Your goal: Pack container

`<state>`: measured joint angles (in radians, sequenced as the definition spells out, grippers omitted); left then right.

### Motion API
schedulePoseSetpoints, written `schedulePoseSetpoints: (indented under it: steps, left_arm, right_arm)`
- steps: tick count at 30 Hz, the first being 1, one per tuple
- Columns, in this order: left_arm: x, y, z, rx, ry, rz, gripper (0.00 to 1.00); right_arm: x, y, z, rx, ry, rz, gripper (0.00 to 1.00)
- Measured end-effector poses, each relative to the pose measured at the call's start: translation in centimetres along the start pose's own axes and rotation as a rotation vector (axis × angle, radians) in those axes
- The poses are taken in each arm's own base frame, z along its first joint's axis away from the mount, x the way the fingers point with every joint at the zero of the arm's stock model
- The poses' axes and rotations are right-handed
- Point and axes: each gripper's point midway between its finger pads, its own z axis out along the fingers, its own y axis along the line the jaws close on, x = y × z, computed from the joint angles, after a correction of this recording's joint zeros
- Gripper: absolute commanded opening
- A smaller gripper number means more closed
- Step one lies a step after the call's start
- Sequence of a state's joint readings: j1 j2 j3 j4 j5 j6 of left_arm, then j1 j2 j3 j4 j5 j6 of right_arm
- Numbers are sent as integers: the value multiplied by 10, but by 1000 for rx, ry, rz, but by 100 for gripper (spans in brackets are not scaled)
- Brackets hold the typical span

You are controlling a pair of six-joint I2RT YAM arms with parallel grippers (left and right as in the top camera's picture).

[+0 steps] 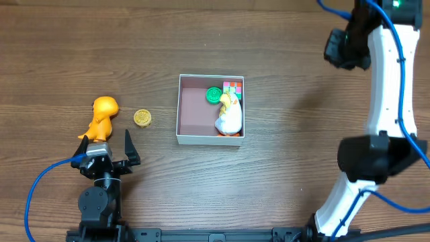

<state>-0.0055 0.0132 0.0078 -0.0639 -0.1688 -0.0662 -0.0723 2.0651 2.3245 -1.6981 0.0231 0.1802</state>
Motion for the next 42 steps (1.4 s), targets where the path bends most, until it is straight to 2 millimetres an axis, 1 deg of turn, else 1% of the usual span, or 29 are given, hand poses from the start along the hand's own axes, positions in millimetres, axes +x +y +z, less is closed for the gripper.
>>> schedulePoseSetpoints:
  steps: [3,4,6,8,11,12,14,15,17,19,20,21,27,30,33,38,42]
  left_arm:
    - [0,0,0,0,0,0,100]
    - [0,0,0,0,0,0,100]
    - [0,0,0,0,0,0,100]
    - [0,0,0,0,0,0,100]
    - [0,0,0,0,0,0,100]
    - [0,0,0,0,0,0,100]
    - [0,0,0,0,0,0,100]
    - [0,0,0,0,0,0,100]
    - [0,0,0,0,0,0,100]
    - [0,0,0,0,0,0,100]
    - [0,0,0,0,0,0,100]
    - [0,0,0,0,0,0,100]
    - [0,0,0,0,0,0,100]
    - [0,0,0,0,0,0,100]
    - [0,0,0,0,0,0,100]
    - [0,0,0,0,0,0,100]
    - [0,0,0,0,0,0,100]
  right_arm:
    - [14,-3,2,8,34,-36,9]
    - [19,-5,6,12,54,-46,9]
    - [31,-8,22,26,120,-70,8]
    - [40,-10,34,36,170,-81,5]
    - [49,-12,42,44,213,-90,6]
    - [50,-13,43,45,218,-91,10]
    - [50,-13,43,45,218,-97,21]
    - [50,-12,43,44,218,-93,30]
    - [50,-13,43,44,219,-99,55]
    - [51,-13,43,44,219,-97,75]
    - [50,-13,43,43,219,-99,90]
    - [50,-12,43,45,218,-94,100]
    - [50,-13,43,44,218,-102,100]
    - [46,-13,44,45,202,-103,100]
    - [35,-15,46,66,155,-105,100]
    - [4,-15,48,88,24,-103,100]
    - [-3,-22,48,133,-7,-103,100]
